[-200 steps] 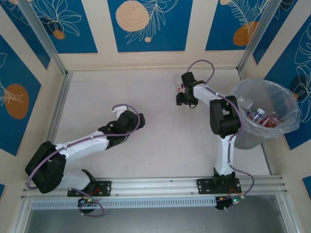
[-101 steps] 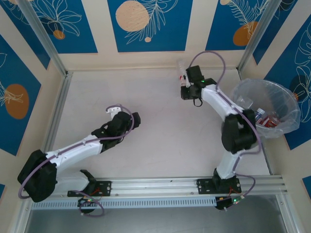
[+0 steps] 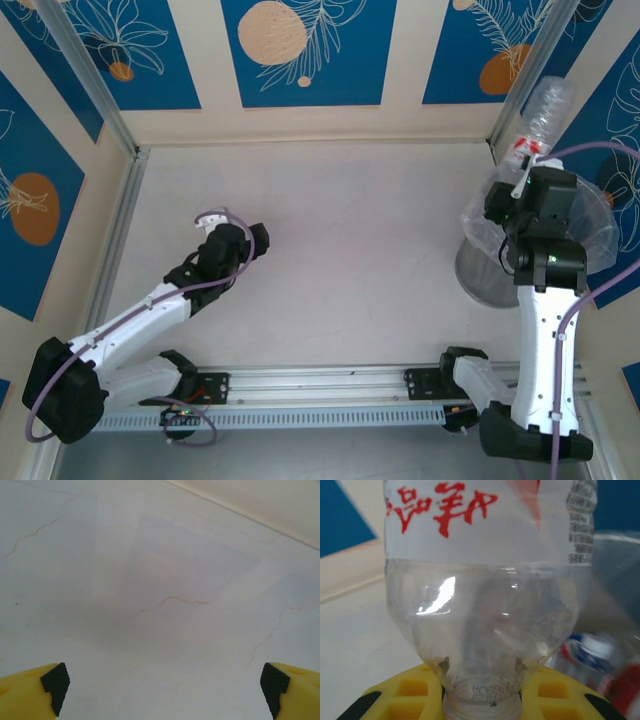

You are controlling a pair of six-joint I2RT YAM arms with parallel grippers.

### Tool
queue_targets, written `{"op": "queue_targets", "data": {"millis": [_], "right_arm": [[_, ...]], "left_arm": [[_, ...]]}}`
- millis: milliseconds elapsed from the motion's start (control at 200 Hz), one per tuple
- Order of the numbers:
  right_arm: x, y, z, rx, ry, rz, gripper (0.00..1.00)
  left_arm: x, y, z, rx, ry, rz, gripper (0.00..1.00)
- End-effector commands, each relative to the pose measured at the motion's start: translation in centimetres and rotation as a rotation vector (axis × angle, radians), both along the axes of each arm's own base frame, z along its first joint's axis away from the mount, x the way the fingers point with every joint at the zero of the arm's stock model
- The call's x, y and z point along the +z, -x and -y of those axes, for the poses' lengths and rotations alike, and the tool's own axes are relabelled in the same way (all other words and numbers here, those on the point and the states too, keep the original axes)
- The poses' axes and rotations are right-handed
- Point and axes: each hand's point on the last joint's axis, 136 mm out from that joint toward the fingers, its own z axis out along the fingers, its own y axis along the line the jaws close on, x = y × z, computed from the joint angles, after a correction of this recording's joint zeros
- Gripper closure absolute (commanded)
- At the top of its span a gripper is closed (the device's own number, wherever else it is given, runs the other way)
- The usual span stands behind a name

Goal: Put the plastic bottles in the bin

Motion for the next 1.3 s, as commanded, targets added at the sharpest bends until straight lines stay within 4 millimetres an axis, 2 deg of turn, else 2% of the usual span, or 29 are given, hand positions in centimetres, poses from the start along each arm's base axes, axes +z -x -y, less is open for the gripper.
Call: {"op": "queue_targets", "data": {"millis": [0,90,170,275,375,505,545,580,685,745,765,805,880,950,1050,1120,1220,1295], "right_arm": [[-4.8,3.6,4.0,-0.25,0.053,-0.184,0.81],[-5.1,4.6,6.0,-0.358,0.116,-0.171,0.78],[-5.3,4.3,7.1,-0.407,0.125,-0.145,0.72],[-5.1,3.5,7.3,-0.405,0.106,-0.163,0.43],[-3.6,2.3,6.0,-0.34,0.103,-0.138,0.3],[-1.0,1.0,2.9,-0.219,0.11,-0.075,0.21],[-0.4,0.4,1.0,-0.145,0.103,-0.052,0.16],[-0.1,-0.5,-1.1,-0.05,0.092,-0.03,0.01],[-0.6,-3.3,-8.0,0.266,0.058,0.052,0.01],[-2.6,-4.6,-11.4,0.439,0.043,0.087,0.0],[-2.7,-5.0,-12.5,0.501,0.043,0.125,0.01],[-4.3,-5.7,-14.5,0.622,0.045,0.159,0.0],[-8.1,-6.3,-16.7,0.767,0.071,0.189,0.0],[-11.6,-7.2,-16.4,0.79,0.107,0.161,0.01],[-16.6,-8.1,-14.7,0.777,0.016,0.059,0.0],[-19.6,-8.6,-13.8,0.763,-0.017,0.008,0.01],[-22.9,-9.3,-13.4,0.763,-0.029,-0.035,0.01],[-24.6,-10.0,-13.1,0.753,-0.043,-0.039,0.01]], "left_arm": [[0.9,0.2,-1.5,0.003,-0.05,-0.014,0.01],[1.3,0.4,-2.9,0.021,-0.058,-0.011,0.01],[1.5,0.5,-4.0,0.038,-0.07,-0.011,0.01],[1.5,0.7,-6.0,0.08,-0.098,-0.022,0.01],[1.5,1.2,-8.1,0.134,-0.124,-0.027,0.01],[2.0,1.6,-10.7,0.194,-0.163,-0.012,0.01],[2.0,1.7,-11.6,0.213,-0.196,-0.012,0.01],[1.8,1.7,-12.5,0.233,-0.232,-0.019,0.01],[0.7,1.5,-15.5,0.292,-0.382,-0.022,0.01],[-0.2,1.2,-16.7,0.297,-0.422,-0.007,0.01],[-0.6,1.0,-16.8,0.284,-0.418,0.0,0.01],[-1.5,0.7,-17.0,0.265,-0.402,0.016,0.01],[-2.8,-0.2,-17.0,0.245,-0.41,0.123,0.01],[-3.6,-0.8,-17.4,0.265,-0.408,0.19,0.01],[-5.7,-2.7,-16.6,0.176,-0.435,0.097,0.01],[-5.8,-4.2,-15.8,0.125,-0.429,0.1,0.01],[-5.2,-6.0,-15.7,0.134,-0.434,0.166,0.01],[-6.5,-7.4,-14.9,0.074,-0.429,0.134,0.01]]}}
